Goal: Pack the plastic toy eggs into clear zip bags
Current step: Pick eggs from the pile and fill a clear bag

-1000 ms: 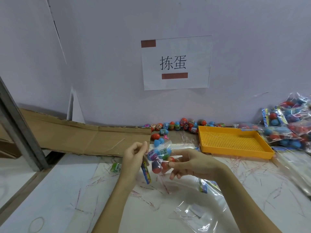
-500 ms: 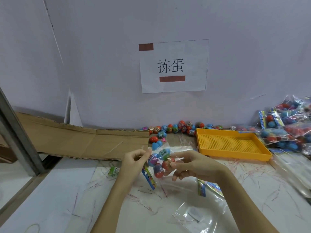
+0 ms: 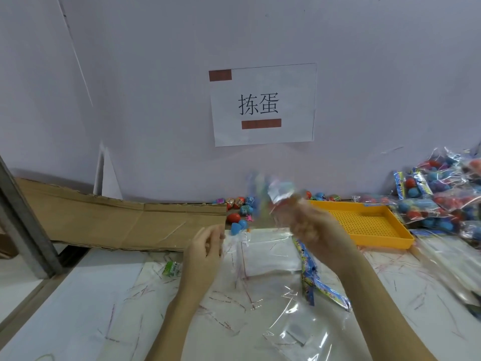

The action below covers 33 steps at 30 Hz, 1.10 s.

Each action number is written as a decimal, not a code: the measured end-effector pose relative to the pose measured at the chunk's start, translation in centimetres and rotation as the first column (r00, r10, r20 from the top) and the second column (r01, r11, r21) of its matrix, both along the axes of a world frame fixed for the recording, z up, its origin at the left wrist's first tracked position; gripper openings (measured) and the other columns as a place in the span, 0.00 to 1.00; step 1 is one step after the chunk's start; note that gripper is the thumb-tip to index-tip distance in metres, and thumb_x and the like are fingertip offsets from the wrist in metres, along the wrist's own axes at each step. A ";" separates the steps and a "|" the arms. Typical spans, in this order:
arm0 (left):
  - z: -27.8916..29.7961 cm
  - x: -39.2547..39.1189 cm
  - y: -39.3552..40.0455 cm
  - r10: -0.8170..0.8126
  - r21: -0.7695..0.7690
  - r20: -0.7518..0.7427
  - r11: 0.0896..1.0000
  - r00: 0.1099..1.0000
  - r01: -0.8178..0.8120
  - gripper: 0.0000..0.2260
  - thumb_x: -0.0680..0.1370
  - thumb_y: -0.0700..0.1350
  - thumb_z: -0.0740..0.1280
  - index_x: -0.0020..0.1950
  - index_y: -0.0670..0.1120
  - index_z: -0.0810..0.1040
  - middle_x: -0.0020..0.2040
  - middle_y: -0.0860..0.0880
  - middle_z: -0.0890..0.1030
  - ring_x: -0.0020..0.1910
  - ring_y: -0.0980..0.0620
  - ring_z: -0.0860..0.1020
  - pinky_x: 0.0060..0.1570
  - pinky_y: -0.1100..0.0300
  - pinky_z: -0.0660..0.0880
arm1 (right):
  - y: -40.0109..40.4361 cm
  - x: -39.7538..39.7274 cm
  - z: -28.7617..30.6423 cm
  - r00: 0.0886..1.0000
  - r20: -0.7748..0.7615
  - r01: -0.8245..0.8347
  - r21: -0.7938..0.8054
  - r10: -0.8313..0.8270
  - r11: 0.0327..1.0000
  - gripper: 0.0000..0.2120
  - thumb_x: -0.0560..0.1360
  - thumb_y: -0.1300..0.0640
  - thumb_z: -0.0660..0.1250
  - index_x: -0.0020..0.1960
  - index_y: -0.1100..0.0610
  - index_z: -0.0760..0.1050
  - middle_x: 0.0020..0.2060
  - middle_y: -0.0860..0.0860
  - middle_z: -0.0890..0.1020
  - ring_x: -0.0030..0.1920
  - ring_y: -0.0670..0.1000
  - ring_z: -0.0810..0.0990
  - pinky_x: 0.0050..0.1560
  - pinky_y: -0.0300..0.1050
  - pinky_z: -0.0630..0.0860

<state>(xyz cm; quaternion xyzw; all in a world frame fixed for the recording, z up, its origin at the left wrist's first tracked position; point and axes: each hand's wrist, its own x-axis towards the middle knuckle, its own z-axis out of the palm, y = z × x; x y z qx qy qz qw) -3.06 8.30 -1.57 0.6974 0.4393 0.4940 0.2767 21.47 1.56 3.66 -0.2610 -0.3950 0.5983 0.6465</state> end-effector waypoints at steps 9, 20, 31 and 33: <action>-2.8 1.0 0.0 -0.186 0.101 -0.677 0.935 0.712 0.340 0.17 0.84 0.62 0.58 0.71 0.65 0.75 0.76 0.67 0.62 0.77 0.63 0.53 0.72 0.63 0.46 | 0.1 1.8 -0.7 0.821 -0.566 -0.006 0.119 0.073 0.993 0.17 0.82 0.51 0.64 0.69 0.54 0.77 0.54 0.48 0.85 0.45 0.43 0.84 0.42 0.32 0.79; -1.4 1.0 -0.5 -0.008 0.287 -0.431 0.947 0.902 0.146 0.04 0.80 0.49 0.73 0.46 0.52 0.86 0.60 0.58 0.79 0.63 0.62 0.68 0.65 0.71 0.52 | 1.4 -3.4 -2.7 0.126 0.972 0.014 0.199 -0.199 0.980 0.12 0.75 0.50 0.75 0.59 0.44 0.84 0.52 0.37 0.85 0.53 0.37 0.82 0.55 0.36 0.79; -0.8 1.0 -0.5 -0.128 -0.004 -0.264 0.991 0.956 0.132 0.16 0.81 0.52 0.70 0.69 0.57 0.76 0.63 0.60 0.77 0.64 0.60 0.74 0.66 0.59 0.72 | 1.9 -4.0 -3.2 0.131 0.914 0.246 0.346 -0.385 0.905 0.07 0.80 0.54 0.70 0.56 0.47 0.84 0.48 0.37 0.85 0.48 0.33 0.81 0.54 0.32 0.78; -1.5 0.9 -0.5 -0.130 0.044 -0.506 0.983 0.853 0.176 0.14 0.82 0.55 0.68 0.68 0.59 0.78 0.66 0.63 0.77 0.69 0.62 0.69 0.69 0.64 0.60 | 1.9 -4.0 -3.9 0.073 0.980 0.125 0.174 -0.184 0.977 0.11 0.77 0.50 0.73 0.59 0.45 0.83 0.54 0.39 0.85 0.53 0.36 0.81 0.60 0.39 0.78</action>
